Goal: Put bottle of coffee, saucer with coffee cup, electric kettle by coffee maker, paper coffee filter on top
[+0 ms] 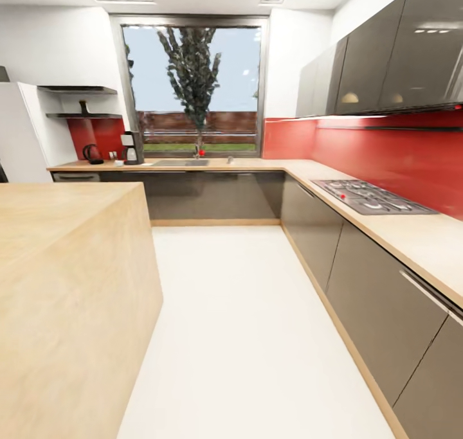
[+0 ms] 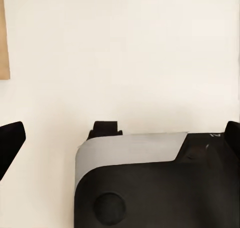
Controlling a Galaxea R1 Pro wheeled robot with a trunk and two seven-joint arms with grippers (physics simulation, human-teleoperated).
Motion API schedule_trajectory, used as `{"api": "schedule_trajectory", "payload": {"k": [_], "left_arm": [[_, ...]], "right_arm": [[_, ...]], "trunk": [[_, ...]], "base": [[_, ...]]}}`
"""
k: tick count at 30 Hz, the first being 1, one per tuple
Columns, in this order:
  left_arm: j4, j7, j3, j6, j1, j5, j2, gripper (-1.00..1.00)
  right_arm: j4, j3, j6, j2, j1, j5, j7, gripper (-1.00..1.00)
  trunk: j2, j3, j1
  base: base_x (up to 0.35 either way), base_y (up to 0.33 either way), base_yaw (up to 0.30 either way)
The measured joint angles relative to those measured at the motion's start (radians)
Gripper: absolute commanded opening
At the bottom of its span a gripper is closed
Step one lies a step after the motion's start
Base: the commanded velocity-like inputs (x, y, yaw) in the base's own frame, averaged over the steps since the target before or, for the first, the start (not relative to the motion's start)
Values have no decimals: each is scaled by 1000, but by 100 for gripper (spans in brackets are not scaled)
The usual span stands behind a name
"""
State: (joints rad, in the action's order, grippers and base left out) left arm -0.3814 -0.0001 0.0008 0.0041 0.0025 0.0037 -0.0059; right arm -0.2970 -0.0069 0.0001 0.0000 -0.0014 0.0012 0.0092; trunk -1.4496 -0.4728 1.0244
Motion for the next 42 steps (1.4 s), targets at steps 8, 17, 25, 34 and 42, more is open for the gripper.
{"api": "schedule_trajectory", "payload": {"k": [8, 17, 25, 34, 42], "left_arm": [[-64, -1, -1, -1, -11, 42, 3, 100], [-119, 5, -2, 1, -75, -43, 6, 100], [-194, 5, -1, -46, -88, -49, 2, 100], [-170, 6, 27, -109, -88, -47, 8, 100], [-155, 4, 105, -154, -88, -49, 8, 100]], "right_arm": [[5, 3, -67, -2, 0, -1, 1, 100], [8, 4, -128, -6, 0, -2, 1, 100], [9, 4, -131, -6, 0, -8, 1, 100], [9, 3, -130, -6, 0, -9, 1, 100], [9, 3, -131, -6, 0, -10, 1, 100]], "trunk": [[0, 0, 0], [0, 0, 0], [0, 0, 0], [0, 0, 0], [0, 0, 0]], "base": [[344, 0, 0], [344, 0, 0], [344, 0, 0], [344, 0, 0], [344, 0, 0]]}}
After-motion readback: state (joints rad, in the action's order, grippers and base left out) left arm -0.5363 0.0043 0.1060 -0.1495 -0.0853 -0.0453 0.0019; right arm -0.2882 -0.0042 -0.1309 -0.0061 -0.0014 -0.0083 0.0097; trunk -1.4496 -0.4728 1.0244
